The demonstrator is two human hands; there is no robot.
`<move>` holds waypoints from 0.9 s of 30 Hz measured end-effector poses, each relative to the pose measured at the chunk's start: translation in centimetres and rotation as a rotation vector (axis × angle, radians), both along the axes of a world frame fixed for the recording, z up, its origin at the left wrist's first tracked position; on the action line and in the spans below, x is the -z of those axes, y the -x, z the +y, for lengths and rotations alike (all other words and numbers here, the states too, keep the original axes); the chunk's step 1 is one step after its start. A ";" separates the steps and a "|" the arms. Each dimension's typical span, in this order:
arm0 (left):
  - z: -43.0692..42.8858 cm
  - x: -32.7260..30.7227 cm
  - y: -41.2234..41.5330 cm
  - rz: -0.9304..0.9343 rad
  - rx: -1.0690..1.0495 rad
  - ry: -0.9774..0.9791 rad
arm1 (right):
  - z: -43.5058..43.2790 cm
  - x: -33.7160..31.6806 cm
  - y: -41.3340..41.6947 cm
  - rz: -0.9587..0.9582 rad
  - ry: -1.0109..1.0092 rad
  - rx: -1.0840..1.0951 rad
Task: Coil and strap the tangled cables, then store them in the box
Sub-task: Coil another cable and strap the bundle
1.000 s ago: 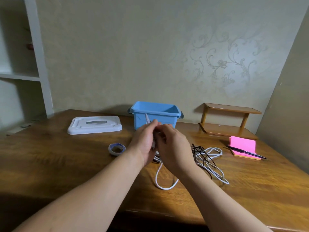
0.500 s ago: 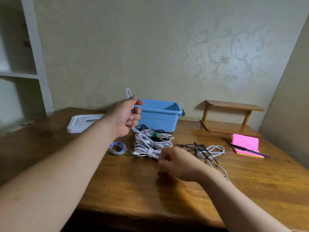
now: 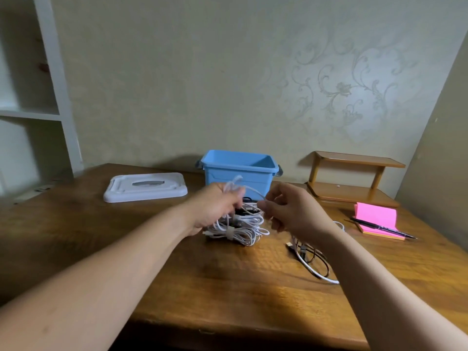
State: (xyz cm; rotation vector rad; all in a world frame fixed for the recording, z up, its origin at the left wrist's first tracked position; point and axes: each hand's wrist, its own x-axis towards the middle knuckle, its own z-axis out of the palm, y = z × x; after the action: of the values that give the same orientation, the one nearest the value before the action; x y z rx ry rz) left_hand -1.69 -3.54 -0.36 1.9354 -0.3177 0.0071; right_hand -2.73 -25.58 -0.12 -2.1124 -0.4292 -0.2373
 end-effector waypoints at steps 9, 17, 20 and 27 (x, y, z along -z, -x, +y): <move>-4.5 1.8 1.6 0.182 0.067 0.586 | 4.8 3.0 0.9 -0.213 -0.189 0.139; -3.3 0.2 0.5 0.215 -0.272 1.055 | 4.0 4.7 2.7 -0.270 -0.010 0.054; -1.8 -0.4 -0.1 0.241 -0.270 1.174 | 2.3 5.4 2.9 -0.339 0.115 0.098; -0.5 -1.0 0.2 0.093 -0.112 0.413 | -0.9 5.5 2.3 -0.376 0.566 0.048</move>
State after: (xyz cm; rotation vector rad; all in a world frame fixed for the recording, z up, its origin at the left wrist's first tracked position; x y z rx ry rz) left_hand -1.85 -4.07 0.66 1.5359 -0.1312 0.0523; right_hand -5.03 -26.49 -5.63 -2.6400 -0.7327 -0.6049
